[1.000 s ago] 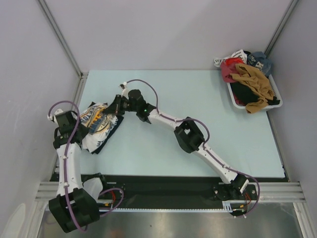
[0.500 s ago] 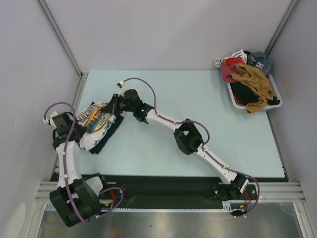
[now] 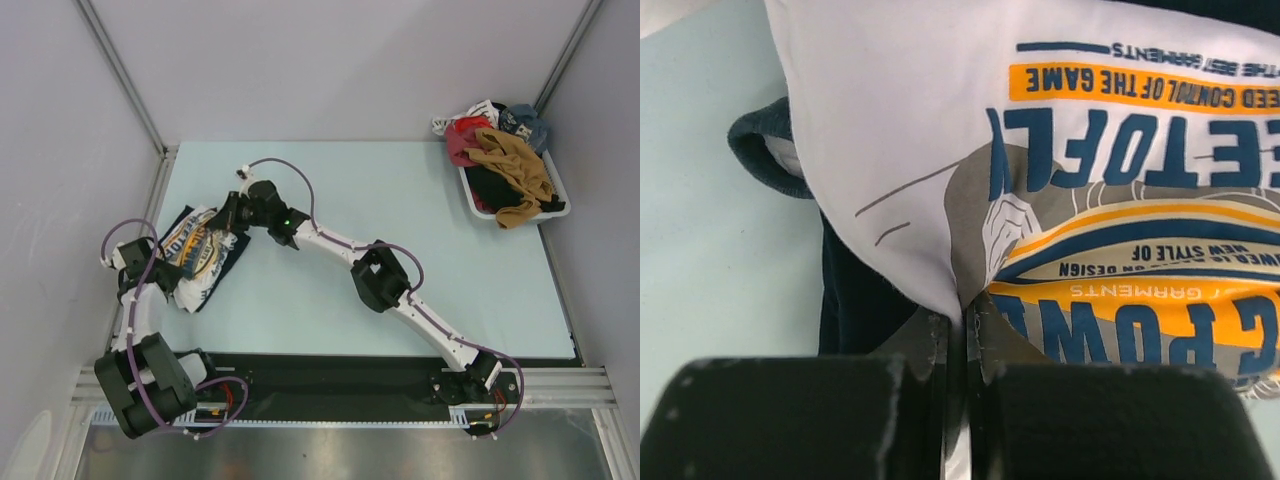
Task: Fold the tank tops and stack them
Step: Neatly place the folded tank top to the corner
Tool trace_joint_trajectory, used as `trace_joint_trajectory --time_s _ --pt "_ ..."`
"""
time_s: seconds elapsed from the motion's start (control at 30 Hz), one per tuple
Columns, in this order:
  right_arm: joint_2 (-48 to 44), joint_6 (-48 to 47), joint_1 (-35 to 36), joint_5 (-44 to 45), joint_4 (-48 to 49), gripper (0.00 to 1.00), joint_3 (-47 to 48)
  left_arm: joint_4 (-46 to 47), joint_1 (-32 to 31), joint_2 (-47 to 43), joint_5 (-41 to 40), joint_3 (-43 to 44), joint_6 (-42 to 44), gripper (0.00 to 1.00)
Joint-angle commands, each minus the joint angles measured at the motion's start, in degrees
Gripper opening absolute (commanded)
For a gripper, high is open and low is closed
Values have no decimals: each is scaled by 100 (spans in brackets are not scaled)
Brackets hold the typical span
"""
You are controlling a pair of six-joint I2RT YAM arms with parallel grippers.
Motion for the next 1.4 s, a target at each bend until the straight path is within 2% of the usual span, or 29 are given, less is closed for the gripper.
trace_joint_trajectory --time_s 0.0,0.13,0.23,0.27,0.3,0.33,0.37,0.47,0.63,0.7,0.73,0.87,1.03,1.17,1.37 --pt "-19 -75 -51 401 298 6 329 79 158 303 -382 -107 -101 5" --pt "77 91 -94 419 351 9 180 185 202 515 -338 -55 -136 12" --pt "130 223 -191 419 185 24 153 124 246 743 -277 103 -101 23" --pt "95 241 -217 393 114 29 145 106 263 770 -216 173 -75 36" --pt "43 250 -235 357 70 42 92 79 264 796 -198 209 -57 45" --pt "-1 259 -296 331 43 47 57 10 272 788 -258 253 -66 58" --pt "-123 250 -314 270 17 55 -4 -156 272 762 -311 340 -75 75" --pt "-344 75 -314 103 -1 61 -233 -411 264 481 -399 498 -57 80" --pt "-748 -338 -297 -310 131 69 -690 -992 272 -284 -689 955 57 84" --pt "-871 -646 -297 -433 26 71 -760 -1379 264 -513 -952 1298 136 97" --pt "-915 -742 -288 -477 43 71 -822 -1510 272 -565 -1058 1404 171 100" --pt "-1196 -1199 -279 -671 175 74 -1314 -2038 299 -531 -1235 2019 382 100" --pt "-1522 -1709 -226 -645 131 78 -1639 -1741 281 -233 -559 2362 672 100" --pt "-1732 -1877 -244 -873 297 77 -1956 -1582 115 451 -198 2652 760 98" --pt "-1724 -2079 -305 -1339 421 77 -2272 -1406 -448 1612 -145 3320 681 98"
